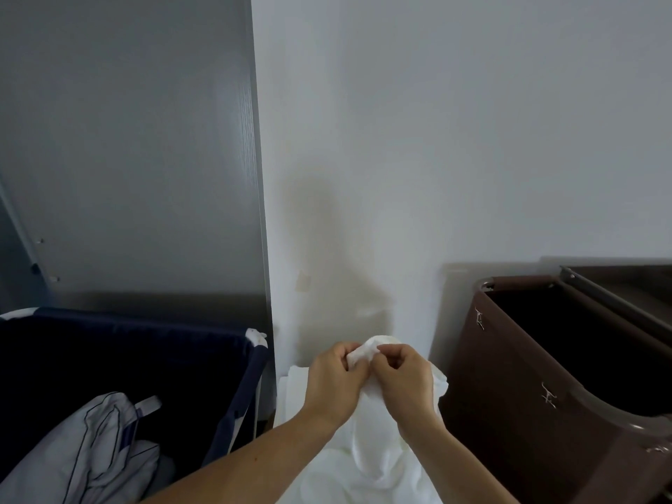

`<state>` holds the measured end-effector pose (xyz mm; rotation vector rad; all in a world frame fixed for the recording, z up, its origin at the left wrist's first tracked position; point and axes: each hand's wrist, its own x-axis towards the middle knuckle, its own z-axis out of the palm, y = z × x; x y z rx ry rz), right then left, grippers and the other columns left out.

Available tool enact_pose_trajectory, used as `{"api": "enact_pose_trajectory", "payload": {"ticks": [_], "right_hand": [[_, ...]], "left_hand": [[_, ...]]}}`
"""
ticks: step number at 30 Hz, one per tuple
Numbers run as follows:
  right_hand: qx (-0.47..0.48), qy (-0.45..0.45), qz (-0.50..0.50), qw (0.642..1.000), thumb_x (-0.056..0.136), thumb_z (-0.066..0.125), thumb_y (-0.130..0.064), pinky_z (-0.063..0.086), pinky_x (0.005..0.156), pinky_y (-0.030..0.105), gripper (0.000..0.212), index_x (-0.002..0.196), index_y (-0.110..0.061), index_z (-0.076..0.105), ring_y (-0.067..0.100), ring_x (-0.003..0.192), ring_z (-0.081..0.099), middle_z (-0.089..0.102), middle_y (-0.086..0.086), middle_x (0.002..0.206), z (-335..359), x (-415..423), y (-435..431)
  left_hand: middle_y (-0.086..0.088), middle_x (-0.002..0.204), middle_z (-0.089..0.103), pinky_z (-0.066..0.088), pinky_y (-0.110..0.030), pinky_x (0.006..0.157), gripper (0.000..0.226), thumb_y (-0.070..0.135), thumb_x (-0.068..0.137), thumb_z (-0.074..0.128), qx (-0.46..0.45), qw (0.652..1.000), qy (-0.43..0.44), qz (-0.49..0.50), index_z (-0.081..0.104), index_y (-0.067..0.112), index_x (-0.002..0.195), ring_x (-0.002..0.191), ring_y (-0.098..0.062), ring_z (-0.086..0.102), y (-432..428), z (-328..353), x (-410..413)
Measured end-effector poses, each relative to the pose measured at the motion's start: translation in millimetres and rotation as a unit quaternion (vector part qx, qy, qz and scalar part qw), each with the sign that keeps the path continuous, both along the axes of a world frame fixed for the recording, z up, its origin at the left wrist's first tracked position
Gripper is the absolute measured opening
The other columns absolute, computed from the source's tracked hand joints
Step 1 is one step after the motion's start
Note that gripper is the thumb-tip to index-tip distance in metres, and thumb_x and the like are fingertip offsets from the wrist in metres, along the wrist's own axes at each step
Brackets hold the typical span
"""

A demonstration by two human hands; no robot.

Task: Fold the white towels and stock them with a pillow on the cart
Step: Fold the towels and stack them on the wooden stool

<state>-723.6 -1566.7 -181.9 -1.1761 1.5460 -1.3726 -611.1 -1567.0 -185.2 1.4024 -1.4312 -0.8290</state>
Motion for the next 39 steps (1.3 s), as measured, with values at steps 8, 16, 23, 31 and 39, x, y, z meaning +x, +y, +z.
{"api": "enact_pose_trajectory", "payload": {"ticks": [8,16,23,31,39], "right_hand": [[-0.067,-0.108,-0.088,0.988,0.087,0.068,-0.007,0.053,0.069,0.028,0.011,0.088,-0.017,0.070,0.011,0.066,0.062,0.069,-0.006,0.070,20,-16,-6],[-0.176,-0.050,-0.090,0.979,0.087,0.070,-0.012,0.048,0.062,0.014,0.020,0.081,-0.030,0.067,0.000,0.059,0.060,0.068,-0.012,0.066,52,-11,-7],[-0.175,0.055,-0.014,0.983,0.087,0.073,-0.016,0.047,0.061,0.009,0.026,0.076,-0.037,0.062,-0.001,0.071,0.063,0.067,-0.027,0.076,34,8,-3],[-0.159,0.051,0.097,0.981,0.096,0.062,-0.015,0.047,0.061,0.014,0.024,0.106,-0.036,0.056,0.007,0.061,0.067,0.071,-0.002,0.068,30,-16,-9],[-0.290,0.170,0.087,0.938,0.088,0.073,-0.013,0.045,0.066,0.010,0.032,0.095,-0.043,0.067,0.011,0.078,0.063,0.059,-0.014,0.095,12,-23,-14]], "left_hand": [[0.008,0.070,0.053,0.037,-0.018,0.050,0.022,0.011,0.084,0.048,0.014,0.994,0.041,0.095,0.060,-0.002,0.097,0.062,-0.011,0.048,-36,14,24],[0.006,0.094,0.070,0.052,-0.018,0.065,0.016,0.020,0.097,0.057,-0.017,0.987,0.158,0.025,0.069,0.019,0.106,0.084,-0.010,0.066,-35,84,25],[0.013,0.101,0.066,0.047,-0.005,0.073,0.021,0.027,0.102,0.049,-0.099,0.991,-0.084,-0.034,0.061,0.020,0.118,0.088,0.007,0.061,-24,48,6],[0.016,0.096,0.068,0.051,-0.011,0.074,0.019,0.027,0.103,0.048,-0.066,0.992,-0.017,-0.104,0.057,0.022,0.118,0.088,0.008,0.064,-16,40,14],[0.012,0.095,0.070,0.055,-0.021,0.081,0.016,0.032,0.101,0.049,-0.047,0.992,0.013,-0.116,0.054,0.023,0.113,0.089,-0.003,0.066,-12,37,18]]}}
